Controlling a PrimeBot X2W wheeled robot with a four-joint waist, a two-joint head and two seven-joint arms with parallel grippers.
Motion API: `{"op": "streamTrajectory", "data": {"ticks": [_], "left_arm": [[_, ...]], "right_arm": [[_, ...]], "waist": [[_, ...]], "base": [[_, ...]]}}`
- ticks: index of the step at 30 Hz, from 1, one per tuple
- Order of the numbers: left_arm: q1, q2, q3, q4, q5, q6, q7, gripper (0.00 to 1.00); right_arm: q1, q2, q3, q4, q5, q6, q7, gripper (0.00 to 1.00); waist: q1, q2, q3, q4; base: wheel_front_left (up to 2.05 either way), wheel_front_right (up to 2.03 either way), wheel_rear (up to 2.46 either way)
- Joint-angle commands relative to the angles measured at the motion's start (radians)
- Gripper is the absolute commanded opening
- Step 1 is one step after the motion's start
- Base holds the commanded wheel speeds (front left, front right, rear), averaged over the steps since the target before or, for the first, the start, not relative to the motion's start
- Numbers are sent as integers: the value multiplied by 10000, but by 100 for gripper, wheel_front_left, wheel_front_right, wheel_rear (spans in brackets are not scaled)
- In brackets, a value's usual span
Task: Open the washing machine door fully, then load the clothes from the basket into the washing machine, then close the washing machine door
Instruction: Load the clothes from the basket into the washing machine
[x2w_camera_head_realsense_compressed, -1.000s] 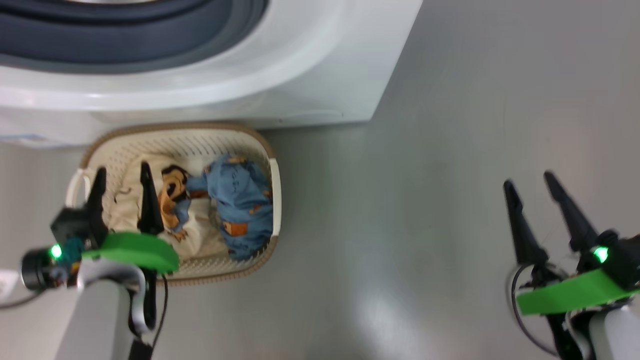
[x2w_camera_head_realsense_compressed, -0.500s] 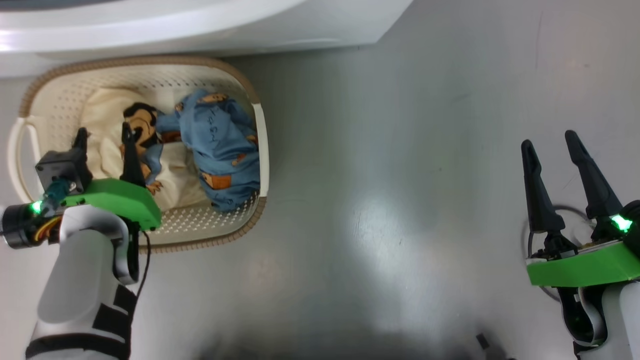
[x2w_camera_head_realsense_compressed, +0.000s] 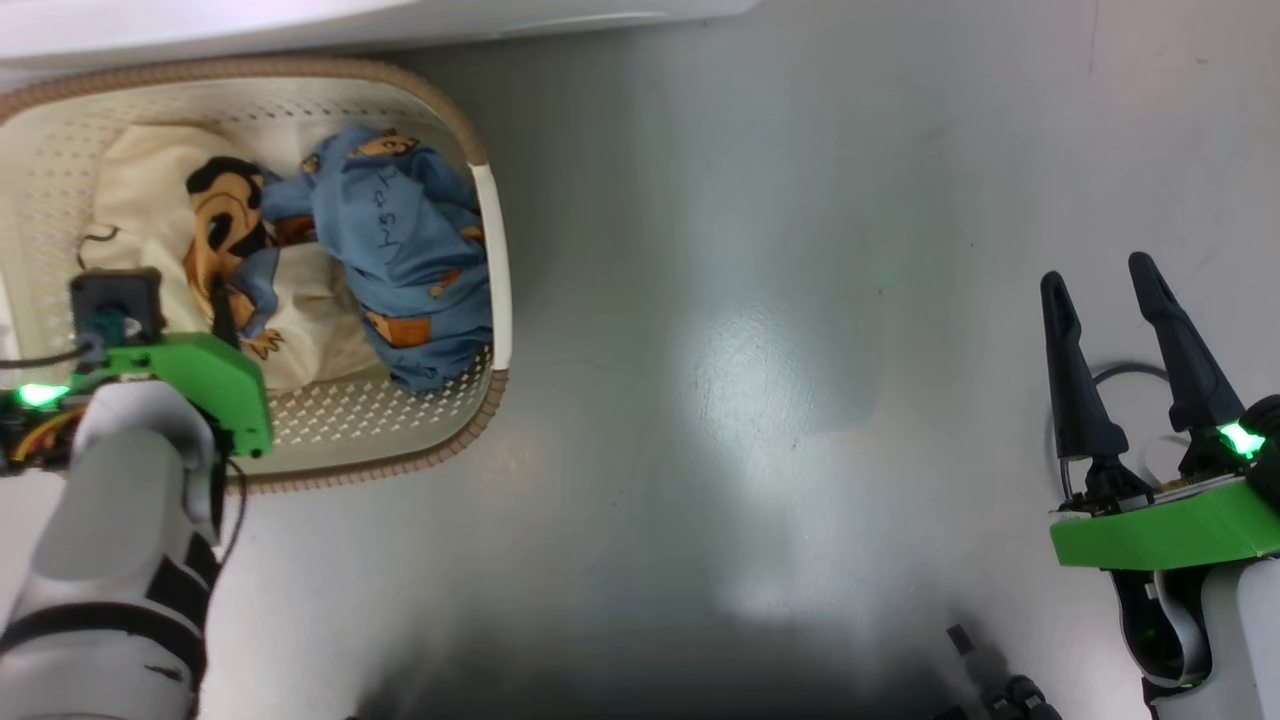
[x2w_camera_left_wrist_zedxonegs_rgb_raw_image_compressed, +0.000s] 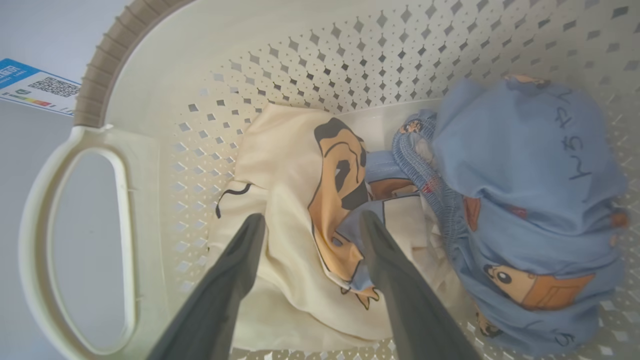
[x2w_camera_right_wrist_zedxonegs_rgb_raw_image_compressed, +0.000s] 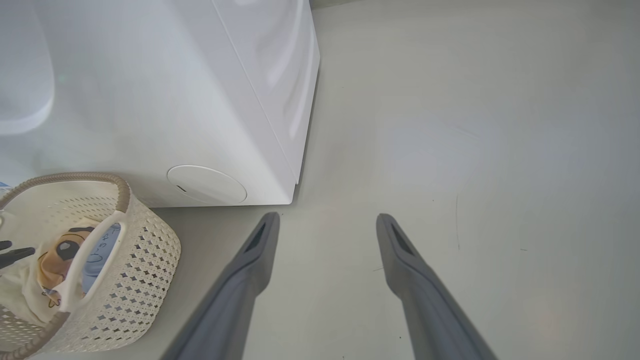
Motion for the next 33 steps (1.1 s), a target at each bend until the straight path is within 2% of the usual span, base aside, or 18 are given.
{"op": "streamTrajectory", "data": {"ticks": [1,10,29,30,31,33], "left_arm": [[129,596,164,49,110,70,-2,100],[-935,834,-167,999,269,-17,189,100],[-1868,912,-627,2026,400,585,865,100],[-1886,892,-597,2042,339,573,856,63],[-1892,875,-602,2057,314,560,827,0],[-1866,836,-549,2089,193,498,747,0]], "right_arm": [[141,13,191,-221,62,14,-118,100],[88,107,170,-279,85,14,-118,100],[256,105,76,-615,70,14,-118,100],[251,103,56,-623,75,14,-118,100],[235,105,32,-635,67,14,-118,100],[212,114,11,-640,63,14,-118,100]], "waist": [[0,0,169,-106],[0,0,783,-237],[0,0,1364,-356],[0,0,1356,-354],[0,0,1324,-353],[0,0,1221,-361]], "base": [[0,0,0],[0,0,0],[0,0,0],[0,0,0],[0,0,0],[0,0,0]]}}
